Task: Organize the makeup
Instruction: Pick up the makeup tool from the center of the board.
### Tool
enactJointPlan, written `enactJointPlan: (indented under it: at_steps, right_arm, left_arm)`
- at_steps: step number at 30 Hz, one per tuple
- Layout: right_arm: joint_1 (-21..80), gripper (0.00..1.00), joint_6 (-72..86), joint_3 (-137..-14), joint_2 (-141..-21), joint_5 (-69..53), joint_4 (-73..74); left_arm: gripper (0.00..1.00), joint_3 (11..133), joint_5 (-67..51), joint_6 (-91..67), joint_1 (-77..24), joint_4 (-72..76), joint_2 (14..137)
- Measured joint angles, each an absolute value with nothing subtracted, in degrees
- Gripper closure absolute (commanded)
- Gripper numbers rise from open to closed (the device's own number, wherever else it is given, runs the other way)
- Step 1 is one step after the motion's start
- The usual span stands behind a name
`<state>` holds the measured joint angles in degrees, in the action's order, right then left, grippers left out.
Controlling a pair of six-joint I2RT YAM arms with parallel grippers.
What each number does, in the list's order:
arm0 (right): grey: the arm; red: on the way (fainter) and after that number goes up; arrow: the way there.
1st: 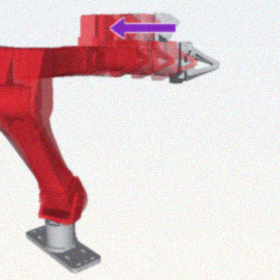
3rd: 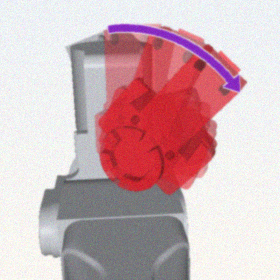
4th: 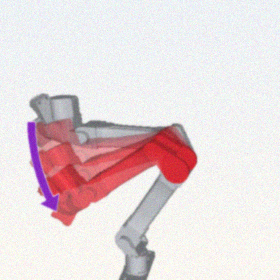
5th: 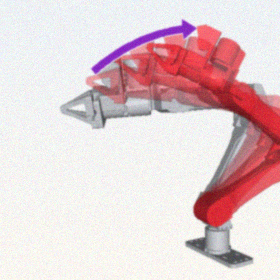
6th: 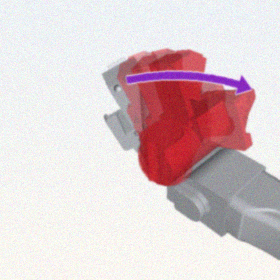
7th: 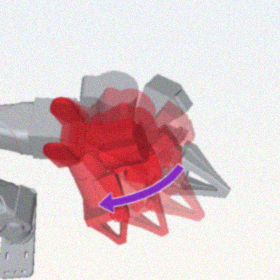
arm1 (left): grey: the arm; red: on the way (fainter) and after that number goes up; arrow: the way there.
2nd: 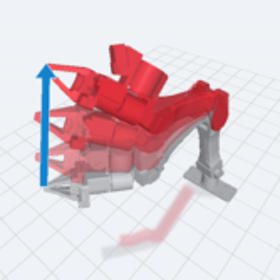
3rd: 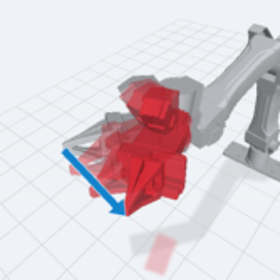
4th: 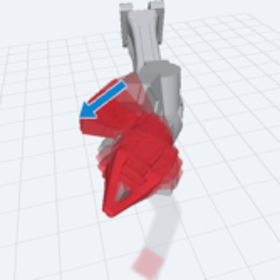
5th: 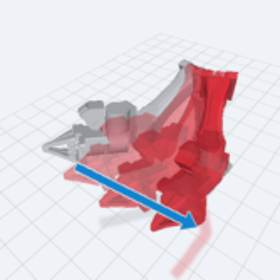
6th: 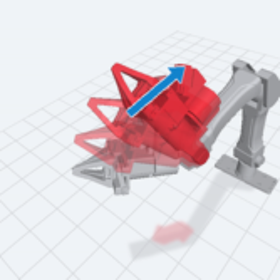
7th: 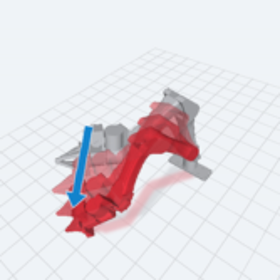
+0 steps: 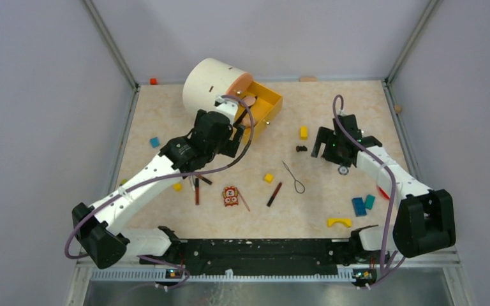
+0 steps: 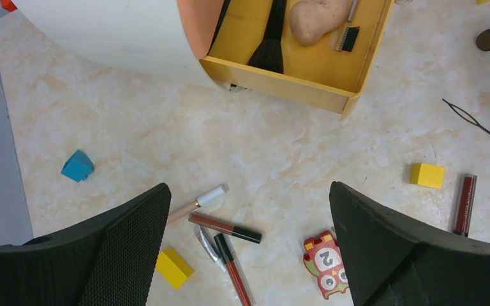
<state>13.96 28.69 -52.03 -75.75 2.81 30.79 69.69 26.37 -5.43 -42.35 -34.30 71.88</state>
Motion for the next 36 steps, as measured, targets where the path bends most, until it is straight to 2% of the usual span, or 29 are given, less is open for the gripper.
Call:
enactJointPlan:
  at_steps: [11, 18, 23, 29, 32, 36]
  right_arm:
    - [13.96, 0.17, 34.06, -54.57, -76.88, 12.73, 32.95]
    - [13.96, 0.18, 33.85, -56.8, -80.82, 12.08, 33.74]
    - [13.96, 0.26, 31.55, -57.01, -81.97, 9.08, 34.13]
    - [14.39, 0.26, 29.28, -57.47, -82.96, 3.7, 33.56]
    - [14.76, 0.26, 28.77, -58.3, -83.79, 2.22, 32.88]
    - [16.32, 0.25, 28.45, -58.24, -84.03, -0.03, 30.96]
  left_arm:
    - [0.01, 72.36, 20.18, -7.49, -42.35, -36.93, 66.13]
    - [0.01, 74.46, 19.9, -7.11, -42.35, -38.0, 64.88]
    - [0.01, 74.48, 19.68, -7.18, -42.35, -38.17, 64.88]
    - [0.01, 75.72, 25.06, -7.38, -42.0, -37.32, 64.86]
    - [0.01, 77.21, 23.86, -8.03, -39.27, -35.97, 65.28]
    - [0.01, 79.85, 18.31, -11.53, -29.82, -35.14, 68.62]
